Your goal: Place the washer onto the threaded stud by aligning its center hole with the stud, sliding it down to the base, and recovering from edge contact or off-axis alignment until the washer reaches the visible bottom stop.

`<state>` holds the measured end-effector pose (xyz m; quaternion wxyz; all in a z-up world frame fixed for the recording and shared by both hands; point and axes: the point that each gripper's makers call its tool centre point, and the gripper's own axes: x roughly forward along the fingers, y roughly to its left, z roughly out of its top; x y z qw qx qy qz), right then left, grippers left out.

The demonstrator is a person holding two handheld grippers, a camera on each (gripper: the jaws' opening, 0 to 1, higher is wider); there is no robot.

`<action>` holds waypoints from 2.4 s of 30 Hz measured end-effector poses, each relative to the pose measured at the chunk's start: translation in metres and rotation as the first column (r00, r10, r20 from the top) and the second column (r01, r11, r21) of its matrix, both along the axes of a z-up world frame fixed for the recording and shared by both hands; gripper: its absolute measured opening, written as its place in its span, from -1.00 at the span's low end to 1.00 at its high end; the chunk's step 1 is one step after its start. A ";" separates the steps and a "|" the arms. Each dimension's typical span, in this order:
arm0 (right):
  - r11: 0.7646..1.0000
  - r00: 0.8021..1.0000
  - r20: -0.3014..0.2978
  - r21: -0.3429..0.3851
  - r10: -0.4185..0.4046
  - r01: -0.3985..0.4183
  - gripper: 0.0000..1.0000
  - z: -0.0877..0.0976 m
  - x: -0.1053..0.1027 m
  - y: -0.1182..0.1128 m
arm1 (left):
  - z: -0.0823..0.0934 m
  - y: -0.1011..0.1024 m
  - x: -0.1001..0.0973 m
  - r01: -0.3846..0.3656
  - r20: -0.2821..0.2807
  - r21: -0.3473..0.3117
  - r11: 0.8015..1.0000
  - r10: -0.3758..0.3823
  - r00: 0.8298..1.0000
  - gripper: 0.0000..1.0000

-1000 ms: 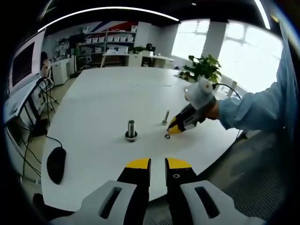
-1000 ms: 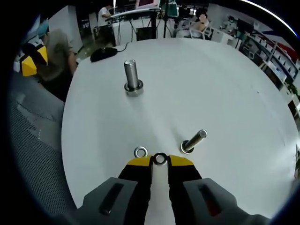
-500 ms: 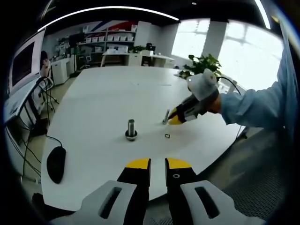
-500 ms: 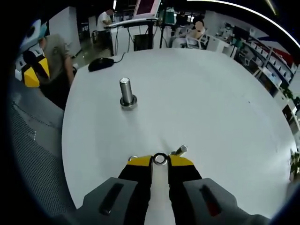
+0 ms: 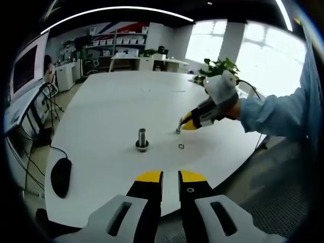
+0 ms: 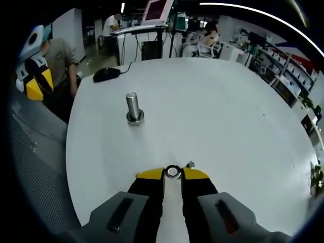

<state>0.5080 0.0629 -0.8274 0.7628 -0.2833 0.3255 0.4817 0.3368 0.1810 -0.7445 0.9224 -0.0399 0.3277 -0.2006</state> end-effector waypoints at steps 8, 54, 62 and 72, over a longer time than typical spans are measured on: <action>0.999 0.999 0.037 0.027 -0.029 0.028 -0.72 0.013 0.010 -0.001 | 0.000 -0.001 0.000 0.005 -0.002 0.002 1.000 -0.005 1.000 -0.81; 0.999 0.997 0.067 0.022 -0.029 0.028 -0.72 0.019 0.024 0.002 | 0.000 0.001 0.001 -0.001 -0.001 0.005 1.000 0.001 1.000 -0.81; 0.999 0.998 0.053 0.023 -0.038 0.036 -0.74 0.015 0.024 -0.001 | 0.000 0.000 0.000 -0.002 0.000 0.006 1.000 0.002 1.000 -0.81; 1.000 0.998 0.052 0.015 -0.020 0.020 -0.73 0.016 0.022 0.001 | 0.000 0.001 0.001 -0.008 0.002 0.004 1.000 0.008 1.000 -0.81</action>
